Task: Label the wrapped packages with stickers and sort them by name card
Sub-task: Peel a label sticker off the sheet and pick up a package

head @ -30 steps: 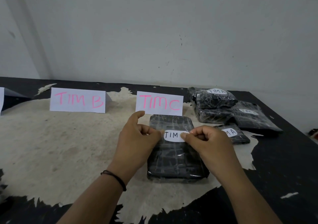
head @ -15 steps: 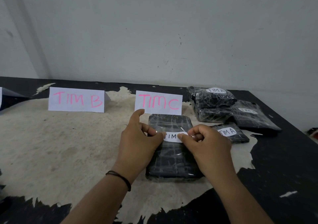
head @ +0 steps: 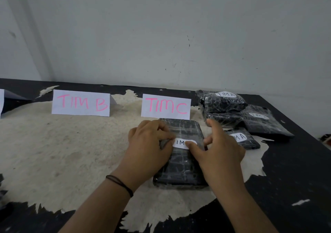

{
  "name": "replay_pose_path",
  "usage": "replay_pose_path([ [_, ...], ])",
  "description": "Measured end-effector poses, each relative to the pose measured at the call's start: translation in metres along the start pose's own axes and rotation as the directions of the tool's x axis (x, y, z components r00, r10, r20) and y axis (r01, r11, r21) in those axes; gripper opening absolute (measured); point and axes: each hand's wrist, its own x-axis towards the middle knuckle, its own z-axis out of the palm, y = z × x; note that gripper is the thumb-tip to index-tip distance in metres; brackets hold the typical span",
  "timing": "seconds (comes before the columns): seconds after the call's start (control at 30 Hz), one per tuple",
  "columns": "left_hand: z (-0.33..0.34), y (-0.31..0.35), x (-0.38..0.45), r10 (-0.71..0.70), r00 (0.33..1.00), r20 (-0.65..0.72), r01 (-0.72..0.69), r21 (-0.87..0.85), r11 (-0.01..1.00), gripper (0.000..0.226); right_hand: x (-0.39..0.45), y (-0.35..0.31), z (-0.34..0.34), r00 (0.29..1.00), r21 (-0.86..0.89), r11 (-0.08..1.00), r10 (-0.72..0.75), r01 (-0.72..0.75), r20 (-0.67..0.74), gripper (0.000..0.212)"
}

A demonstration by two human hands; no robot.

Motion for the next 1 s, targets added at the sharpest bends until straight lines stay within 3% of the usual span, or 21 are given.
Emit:
replay_pose_path([
  [0.1,0.0012,-0.0024,-0.0001,0.007,1.000,0.028,-0.007,0.008,1.000,0.021,0.0009,0.0041,0.0025,0.997,-0.063,0.995,-0.073,0.072,-0.011,0.059],
  [0.2,0.0032,-0.0028,-0.0001,0.034,0.999,0.028,-0.035,0.031,0.999,0.022,0.0030,0.0062,0.0074,0.971,-0.077,0.968,-0.236,0.239,0.039,0.036],
  [0.33,0.0042,-0.0043,-0.0012,0.046,0.999,-0.008,-0.046,0.049,0.998,0.019,0.0044,0.0079,0.0078,0.959,-0.155,0.962,-0.190,0.224,0.210,0.060],
  [0.5,0.0047,-0.0075,-0.0017,0.039,0.999,-0.021,-0.036,0.100,0.994,0.023,0.0007,0.0038,0.0021,0.980,-0.301,0.939,-0.127,0.169,0.155,0.081],
  [0.67,0.0030,-0.0079,-0.0043,0.011,1.000,0.000,-0.011,0.094,0.995,0.036,-0.0010,0.0001,-0.0011,0.980,-0.355,0.926,-0.066,0.130,0.187,0.089],
  [0.8,0.0033,-0.0085,-0.0058,-0.019,1.000,0.024,0.018,0.064,0.998,0.039,-0.0012,0.0023,0.0005,0.978,-0.273,0.950,-0.103,0.151,0.184,0.089],
  [0.9,0.0060,-0.0101,-0.0076,-0.054,0.998,0.029,0.053,0.010,0.999,0.034,-0.0017,0.0057,0.0024,0.958,-0.064,0.963,-0.250,0.261,0.139,0.070],
  [1.0,0.0084,-0.0103,-0.0076,-0.096,0.995,0.032,0.098,-0.085,0.991,0.032,-0.0030,0.0071,0.0040,0.932,-0.108,0.936,-0.314,0.336,0.179,0.056],
])
